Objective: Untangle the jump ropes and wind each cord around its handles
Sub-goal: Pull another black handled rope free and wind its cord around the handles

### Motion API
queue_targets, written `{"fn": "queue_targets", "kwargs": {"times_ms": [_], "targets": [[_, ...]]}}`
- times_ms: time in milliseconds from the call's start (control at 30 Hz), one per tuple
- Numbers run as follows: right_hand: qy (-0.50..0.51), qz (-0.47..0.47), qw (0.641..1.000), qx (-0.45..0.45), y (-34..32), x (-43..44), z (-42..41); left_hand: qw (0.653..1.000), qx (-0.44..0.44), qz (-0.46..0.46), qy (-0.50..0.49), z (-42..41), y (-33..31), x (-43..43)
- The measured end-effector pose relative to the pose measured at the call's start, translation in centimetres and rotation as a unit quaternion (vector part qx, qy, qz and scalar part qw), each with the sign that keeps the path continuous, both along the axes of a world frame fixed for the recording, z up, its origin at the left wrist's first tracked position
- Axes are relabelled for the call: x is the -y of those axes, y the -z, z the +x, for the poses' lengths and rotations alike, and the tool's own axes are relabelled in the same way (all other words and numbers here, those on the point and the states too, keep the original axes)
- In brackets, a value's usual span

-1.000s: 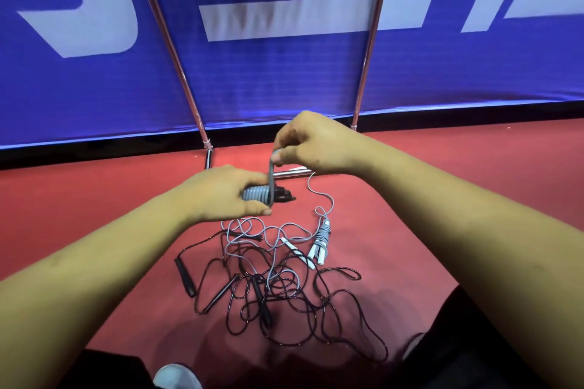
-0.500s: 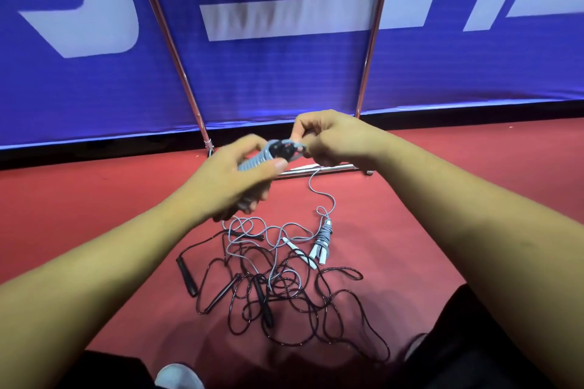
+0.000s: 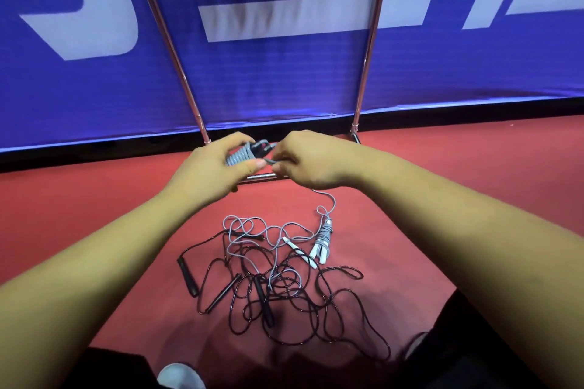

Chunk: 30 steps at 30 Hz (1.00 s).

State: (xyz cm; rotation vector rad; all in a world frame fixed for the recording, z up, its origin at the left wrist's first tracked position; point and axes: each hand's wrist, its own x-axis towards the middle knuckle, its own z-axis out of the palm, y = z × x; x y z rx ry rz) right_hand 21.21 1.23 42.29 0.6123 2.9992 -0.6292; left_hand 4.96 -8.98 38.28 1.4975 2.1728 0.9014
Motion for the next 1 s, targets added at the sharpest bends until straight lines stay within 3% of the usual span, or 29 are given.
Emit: {"fn": "queue_targets", "kwargs": {"times_ms": [167, 267, 400, 600, 733, 833, 933, 1000], "targets": [[-0.030, 0.070, 0.993, 0.095, -1.1, 0.7, 0.5, 0.966, -0.209, -0.112, 0.100, 1.1, 0.4, 0.1], [-0.068, 0.079, 0.983, 0.153, -1.2, 1.4, 0.6, 0.948, -0.239, -0.146, 0.149, 2.3, 1.8, 0.0], [-0.110, 0.059, 0.976, 0.178, -1.6, 1.6, 0.8, 0.942, -0.193, -0.154, 0.226, 2.8, 2.9, 0.3], [-0.071, -0.126, 0.984, 0.105, -0.9, -1.1, 1.6, 0.941, -0.155, -0.114, 0.280, 3.6, 1.0, 1.3], [-0.040, -0.281, 0.957, 0.064, 0.0, -2.5, 1.8, 0.951, -0.104, -0.087, 0.277, 3.2, 0.4, 1.4], [-0.019, -0.381, 0.924, 0.000, 0.4, -2.9, 1.7, 0.967, 0.032, -0.075, 0.243, 2.7, -0.5, 1.6], [0.009, -0.476, 0.876, -0.070, 0.7, -3.0, 1.5, 0.959, 0.185, -0.039, 0.211, 2.5, -0.9, 1.7], [0.032, -0.496, 0.861, -0.106, 0.8, -2.7, 1.3, 0.962, 0.172, 0.003, 0.212, 2.4, -1.5, 1.6]]}}
